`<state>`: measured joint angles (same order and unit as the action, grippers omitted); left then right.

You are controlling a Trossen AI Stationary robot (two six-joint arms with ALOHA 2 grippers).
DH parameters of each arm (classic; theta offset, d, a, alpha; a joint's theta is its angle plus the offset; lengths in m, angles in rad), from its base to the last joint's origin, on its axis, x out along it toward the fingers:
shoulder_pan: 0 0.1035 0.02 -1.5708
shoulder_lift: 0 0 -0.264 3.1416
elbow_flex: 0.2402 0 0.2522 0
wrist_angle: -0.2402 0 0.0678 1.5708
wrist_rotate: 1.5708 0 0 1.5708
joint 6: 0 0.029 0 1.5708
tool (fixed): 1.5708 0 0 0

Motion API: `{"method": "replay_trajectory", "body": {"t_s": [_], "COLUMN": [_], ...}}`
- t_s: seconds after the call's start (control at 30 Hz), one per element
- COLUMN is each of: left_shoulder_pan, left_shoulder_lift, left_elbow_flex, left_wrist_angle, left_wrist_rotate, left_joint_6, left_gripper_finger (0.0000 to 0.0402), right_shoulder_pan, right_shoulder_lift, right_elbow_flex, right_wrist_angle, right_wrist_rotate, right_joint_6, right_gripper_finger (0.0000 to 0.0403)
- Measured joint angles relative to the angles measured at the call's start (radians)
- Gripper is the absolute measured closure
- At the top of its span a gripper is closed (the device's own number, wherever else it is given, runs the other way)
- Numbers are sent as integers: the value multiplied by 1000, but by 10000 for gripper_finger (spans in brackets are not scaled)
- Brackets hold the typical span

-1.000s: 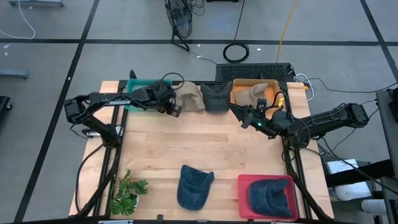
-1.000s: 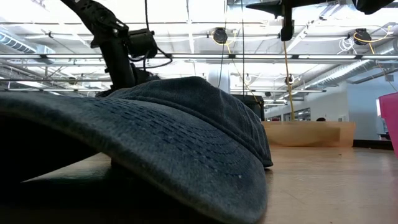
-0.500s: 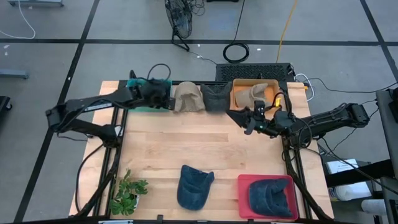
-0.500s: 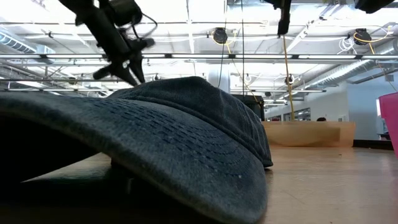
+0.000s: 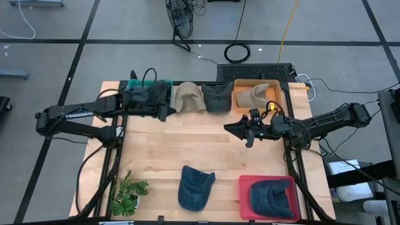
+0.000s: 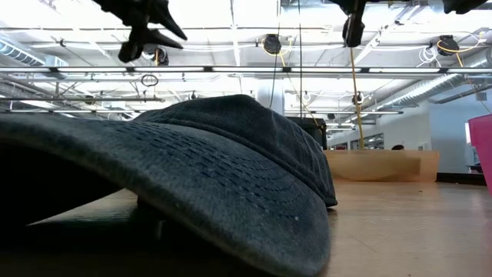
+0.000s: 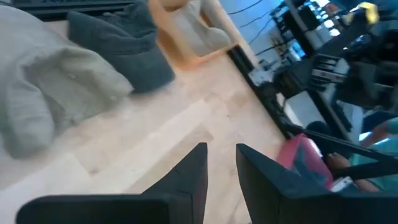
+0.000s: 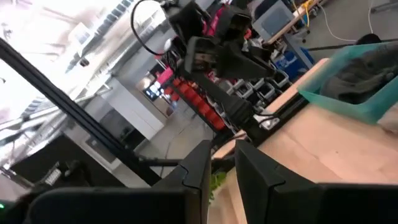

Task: Pick & Place hat
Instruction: Put the brown cap into the orange bin

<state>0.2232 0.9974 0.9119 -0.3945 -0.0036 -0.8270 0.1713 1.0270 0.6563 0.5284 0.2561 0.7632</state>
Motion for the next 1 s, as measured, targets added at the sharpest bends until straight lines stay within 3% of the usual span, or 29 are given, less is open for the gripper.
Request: {"method": "replay_trajectory", "body": {"t_s": [0.13,0.27,0.5,0.67,0.8,1.0], "left_shoulder_pan": [-77,-134,-160,-160,-156,-167], "left_shoulder_lift": [-6,-6,-7,-3,-2,-3], "left_elbow_flex": [0,0,1,1,0,0], "left_wrist_angle": [27,159,429,360,321,529], "left_wrist_rotate": [-70,-102,-182,-241,-261,-261], "left_joint_6": [-57,-83,-63,-62,-115,-50], "left_gripper_finger": [309,309,309,309,309,309], "right_shoulder_pan": [2,11,-3,-74,-91,-110], "right_shoulder_lift": [0,-1,-1,3,-7,-13], "right_elbow_flex": [6,91,317,341,343,343], "right_wrist_angle": [-15,-86,-425,-743,-642,-492], "right_wrist_rotate": [-8,-31,-47,-74,-163,-145], "right_joint_6": [2,-62,-205,-161,-140,-154], "right_gripper_finger": [347,347,347,347,347,347]}}
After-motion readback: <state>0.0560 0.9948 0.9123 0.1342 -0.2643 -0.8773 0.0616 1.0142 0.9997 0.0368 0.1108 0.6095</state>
